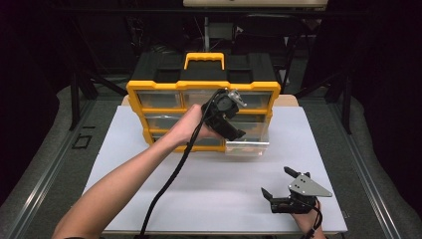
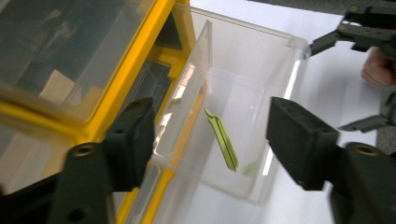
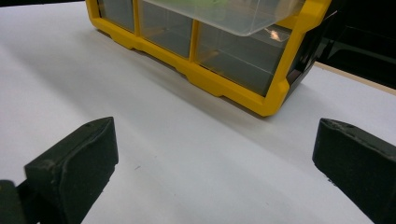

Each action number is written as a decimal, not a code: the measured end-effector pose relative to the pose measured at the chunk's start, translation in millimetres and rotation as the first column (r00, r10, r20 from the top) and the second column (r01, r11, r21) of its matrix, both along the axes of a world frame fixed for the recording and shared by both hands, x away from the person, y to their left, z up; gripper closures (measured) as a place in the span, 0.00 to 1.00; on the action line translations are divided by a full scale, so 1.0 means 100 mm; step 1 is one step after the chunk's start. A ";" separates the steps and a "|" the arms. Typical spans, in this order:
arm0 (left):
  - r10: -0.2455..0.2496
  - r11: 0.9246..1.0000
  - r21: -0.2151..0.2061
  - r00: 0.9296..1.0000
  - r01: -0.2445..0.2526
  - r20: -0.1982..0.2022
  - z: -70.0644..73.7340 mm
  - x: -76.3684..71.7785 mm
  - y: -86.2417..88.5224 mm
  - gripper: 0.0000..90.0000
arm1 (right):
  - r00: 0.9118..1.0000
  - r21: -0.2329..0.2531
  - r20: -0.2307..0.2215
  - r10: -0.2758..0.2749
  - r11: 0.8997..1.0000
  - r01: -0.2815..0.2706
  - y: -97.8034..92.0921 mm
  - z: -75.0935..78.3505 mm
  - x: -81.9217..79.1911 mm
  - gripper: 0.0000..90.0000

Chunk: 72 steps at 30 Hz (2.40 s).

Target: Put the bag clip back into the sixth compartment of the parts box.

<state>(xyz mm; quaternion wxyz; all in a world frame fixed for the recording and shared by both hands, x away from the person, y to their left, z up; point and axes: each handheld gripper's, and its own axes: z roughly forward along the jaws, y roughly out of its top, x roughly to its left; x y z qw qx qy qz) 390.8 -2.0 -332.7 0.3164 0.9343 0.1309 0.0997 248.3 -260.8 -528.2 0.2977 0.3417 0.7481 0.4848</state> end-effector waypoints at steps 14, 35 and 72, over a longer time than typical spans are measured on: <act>0.034 0.999 -0.034 0.999 -0.033 0.021 0.03 -0.16 0.57 0.10 | 1.000 -0.009 0.001 0.000 1.000 0.000 0.01 -0.01 0.01 0.00; 0.111 0.994 -0.015 0.994 -0.110 0.023 -0.19 -0.34 1.10 0.03 | 1.000 -0.008 -0.003 -0.003 1.000 0.003 0.02 -0.01 0.01 0.00; 0.378 0.917 -0.115 0.924 -0.383 -0.062 -1.43 -0.69 2.21 0.00 | 1.000 -0.017 -0.006 -0.002 1.000 0.002 0.03 -0.02 0.01 0.00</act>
